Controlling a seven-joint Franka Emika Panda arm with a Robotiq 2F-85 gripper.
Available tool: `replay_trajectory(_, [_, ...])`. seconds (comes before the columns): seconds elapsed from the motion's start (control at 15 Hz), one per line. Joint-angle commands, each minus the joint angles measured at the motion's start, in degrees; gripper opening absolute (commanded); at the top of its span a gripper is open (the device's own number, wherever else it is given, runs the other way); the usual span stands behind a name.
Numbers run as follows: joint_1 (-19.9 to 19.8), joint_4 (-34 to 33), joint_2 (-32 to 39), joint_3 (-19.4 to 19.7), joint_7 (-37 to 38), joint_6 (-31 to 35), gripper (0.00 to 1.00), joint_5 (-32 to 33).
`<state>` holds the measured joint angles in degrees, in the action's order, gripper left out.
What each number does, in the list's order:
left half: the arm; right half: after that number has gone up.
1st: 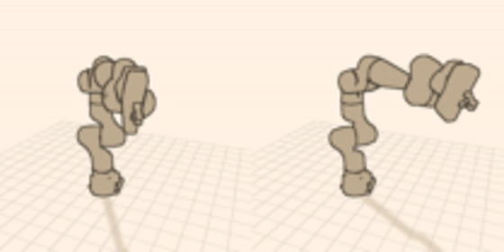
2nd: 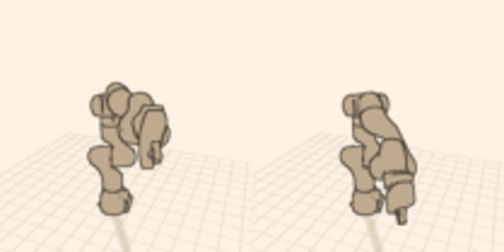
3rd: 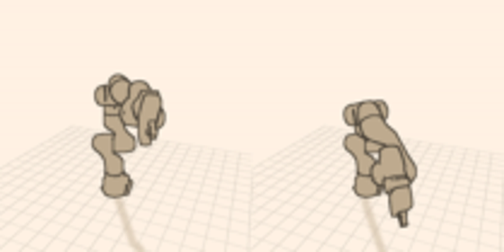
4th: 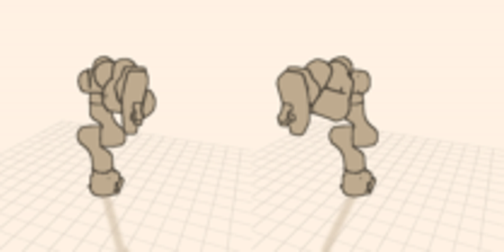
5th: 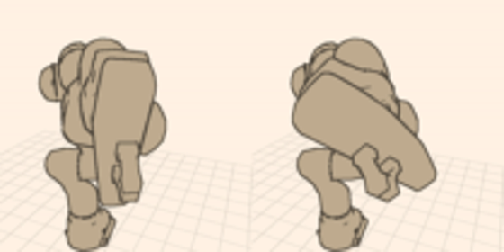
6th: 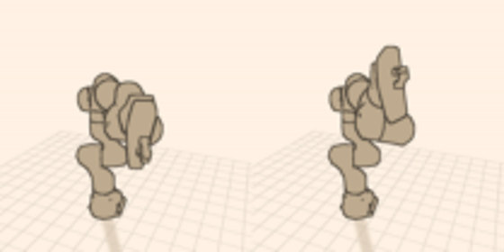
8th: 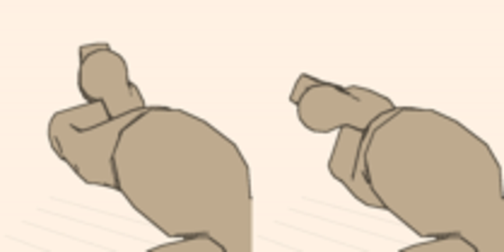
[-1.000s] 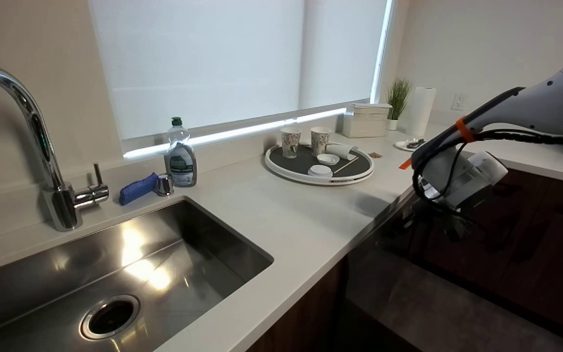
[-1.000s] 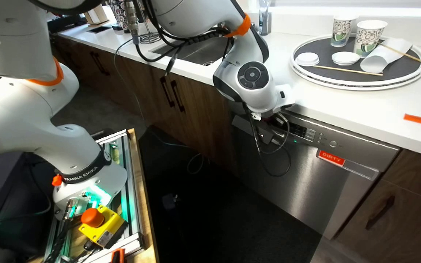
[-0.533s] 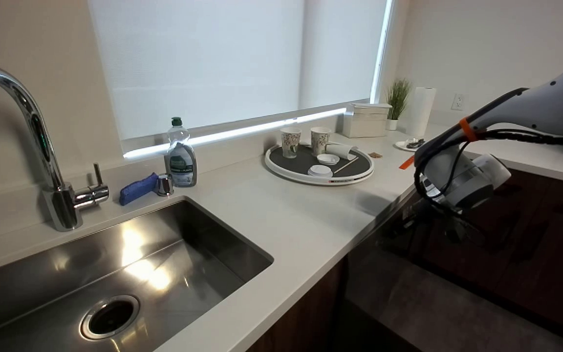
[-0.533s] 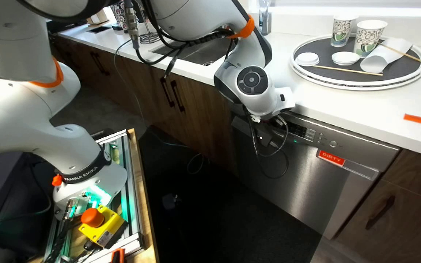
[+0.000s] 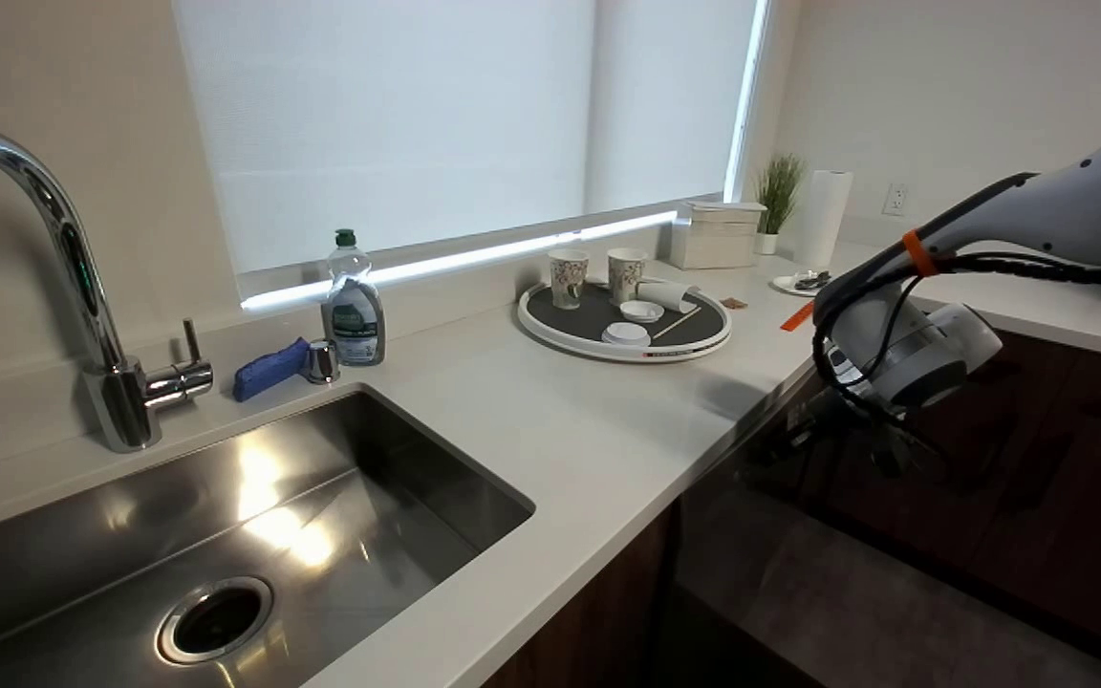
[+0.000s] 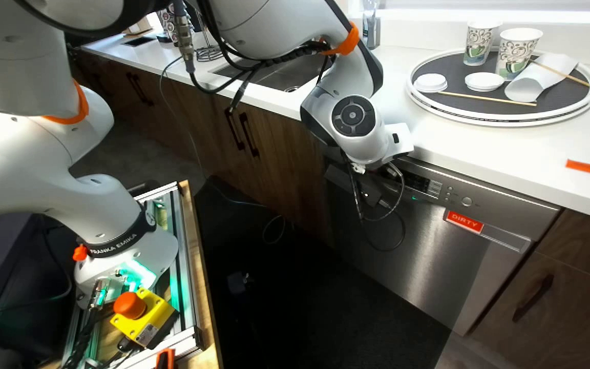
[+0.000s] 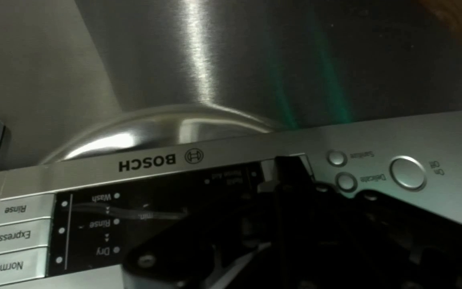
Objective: Press the button on the oven
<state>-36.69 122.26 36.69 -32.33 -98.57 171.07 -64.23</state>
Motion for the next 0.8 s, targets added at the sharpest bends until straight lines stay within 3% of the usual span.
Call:
replay_trajectory(0.0, [0.59, -4.94, 1.54, -2.24, -0.34, -0.18, 0.0, -0.86])
replay_trajectory(0.73, [2.62, -6.12, -0.36, 0.65, 5.52, -1.57, 0.0, 2.32])
